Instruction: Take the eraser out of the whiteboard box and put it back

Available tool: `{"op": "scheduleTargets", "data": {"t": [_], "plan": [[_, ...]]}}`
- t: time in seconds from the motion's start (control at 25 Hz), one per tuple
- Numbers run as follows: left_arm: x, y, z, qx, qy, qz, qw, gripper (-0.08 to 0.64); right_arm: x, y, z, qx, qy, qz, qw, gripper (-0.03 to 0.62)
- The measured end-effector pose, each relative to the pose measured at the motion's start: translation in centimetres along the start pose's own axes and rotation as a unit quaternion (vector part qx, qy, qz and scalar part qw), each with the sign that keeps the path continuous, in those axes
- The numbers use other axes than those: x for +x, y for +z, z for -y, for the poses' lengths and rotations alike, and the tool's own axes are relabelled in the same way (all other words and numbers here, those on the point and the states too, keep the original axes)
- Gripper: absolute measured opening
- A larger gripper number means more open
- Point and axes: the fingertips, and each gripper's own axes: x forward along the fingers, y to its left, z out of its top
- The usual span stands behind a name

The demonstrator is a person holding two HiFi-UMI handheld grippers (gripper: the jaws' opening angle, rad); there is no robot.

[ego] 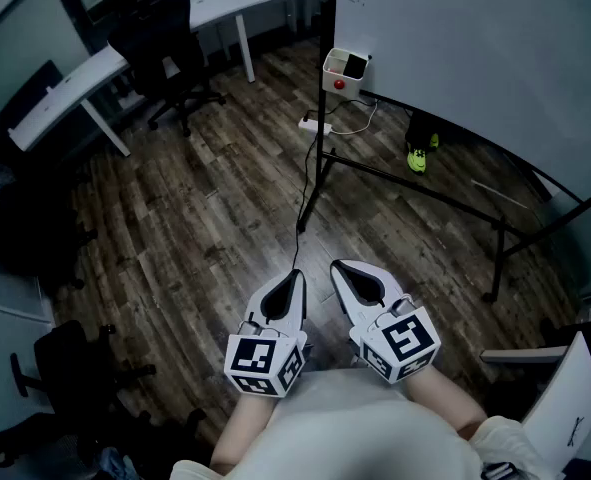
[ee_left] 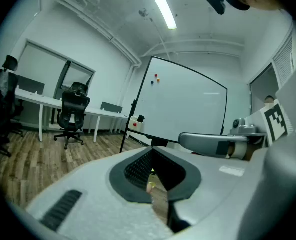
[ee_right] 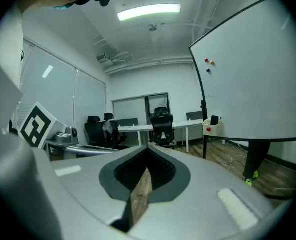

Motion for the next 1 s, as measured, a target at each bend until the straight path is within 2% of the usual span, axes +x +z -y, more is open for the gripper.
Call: {"op": "scheduleTargets", "data": {"t": [0.2, 0.4, 0.76, 1.0], "plan": [[0.8, 0.1, 2.1, -0.001, -0.014, 0.006, 0.9999, 0.002, -1.7, 0.0, 1.1, -0.005, -0.014, -0.002, 1.000, 0.003], [0.9, 0.0, 2.0, 0.012, -0.028, 0.002, 0.9995, 0.002, -1.9, -0.4, 1.0, 0.001, -0.029, 0.004, 1.000, 0.003], [0.3, 0.5, -0.9, 0.023, -0.054, -0.012, 0.9982, 0.002, 0.6, -0.1, -0.4, 0.028, -0.043, 0.024, 0.998, 0.003], [-0.4, 0.7, -3.1, 0.024, -0.065, -0.013, 0.9975, 0.002, 1.7, -0.1, -2.3, 0.026, -0.052, 0.028, 0.998, 0.003]]}}
